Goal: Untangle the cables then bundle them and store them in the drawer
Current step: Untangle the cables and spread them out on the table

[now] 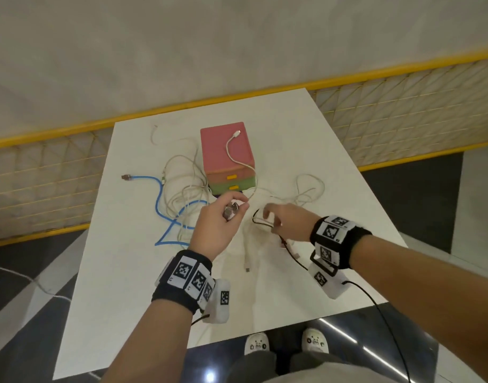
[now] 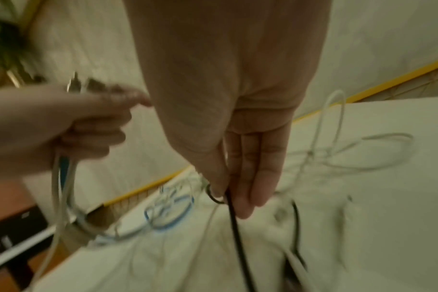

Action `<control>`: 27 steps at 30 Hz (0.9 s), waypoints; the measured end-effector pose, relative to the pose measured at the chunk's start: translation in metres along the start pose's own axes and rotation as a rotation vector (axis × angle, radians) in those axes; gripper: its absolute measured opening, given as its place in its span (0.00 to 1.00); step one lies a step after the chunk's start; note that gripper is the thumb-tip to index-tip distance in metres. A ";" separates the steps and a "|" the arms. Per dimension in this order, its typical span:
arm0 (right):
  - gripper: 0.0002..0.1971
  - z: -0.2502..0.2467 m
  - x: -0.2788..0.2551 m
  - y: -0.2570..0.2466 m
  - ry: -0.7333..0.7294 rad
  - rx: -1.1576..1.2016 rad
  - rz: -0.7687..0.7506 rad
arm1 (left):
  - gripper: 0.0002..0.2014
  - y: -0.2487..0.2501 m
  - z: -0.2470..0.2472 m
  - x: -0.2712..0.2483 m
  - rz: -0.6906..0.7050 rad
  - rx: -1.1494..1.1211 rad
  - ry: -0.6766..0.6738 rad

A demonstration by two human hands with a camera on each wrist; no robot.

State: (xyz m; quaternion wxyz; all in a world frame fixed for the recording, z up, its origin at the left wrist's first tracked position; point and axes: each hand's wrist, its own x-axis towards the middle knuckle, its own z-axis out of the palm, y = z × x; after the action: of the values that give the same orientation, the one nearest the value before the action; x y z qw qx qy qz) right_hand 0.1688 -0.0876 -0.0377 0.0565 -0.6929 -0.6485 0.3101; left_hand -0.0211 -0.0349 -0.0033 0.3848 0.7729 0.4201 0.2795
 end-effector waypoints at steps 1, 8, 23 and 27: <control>0.12 -0.010 0.000 -0.004 0.053 0.076 -0.027 | 0.04 0.002 0.000 -0.001 0.036 0.000 -0.039; 0.13 -0.071 0.009 -0.034 0.159 0.341 -0.061 | 0.22 0.010 0.009 -0.004 0.167 0.456 -0.442; 0.14 -0.037 0.010 -0.012 0.157 0.344 0.007 | 0.10 0.044 -0.024 0.016 0.101 -0.203 0.244; 0.10 -0.029 0.004 -0.021 0.076 0.306 -0.099 | 0.12 0.053 -0.031 0.021 0.103 -0.371 0.351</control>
State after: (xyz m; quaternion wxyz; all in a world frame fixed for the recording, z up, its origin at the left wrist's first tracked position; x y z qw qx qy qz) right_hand 0.1654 -0.0714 -0.0055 0.2009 -0.6547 -0.6243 0.3758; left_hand -0.0113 -0.0243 0.0598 0.4265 0.6493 0.3820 0.5006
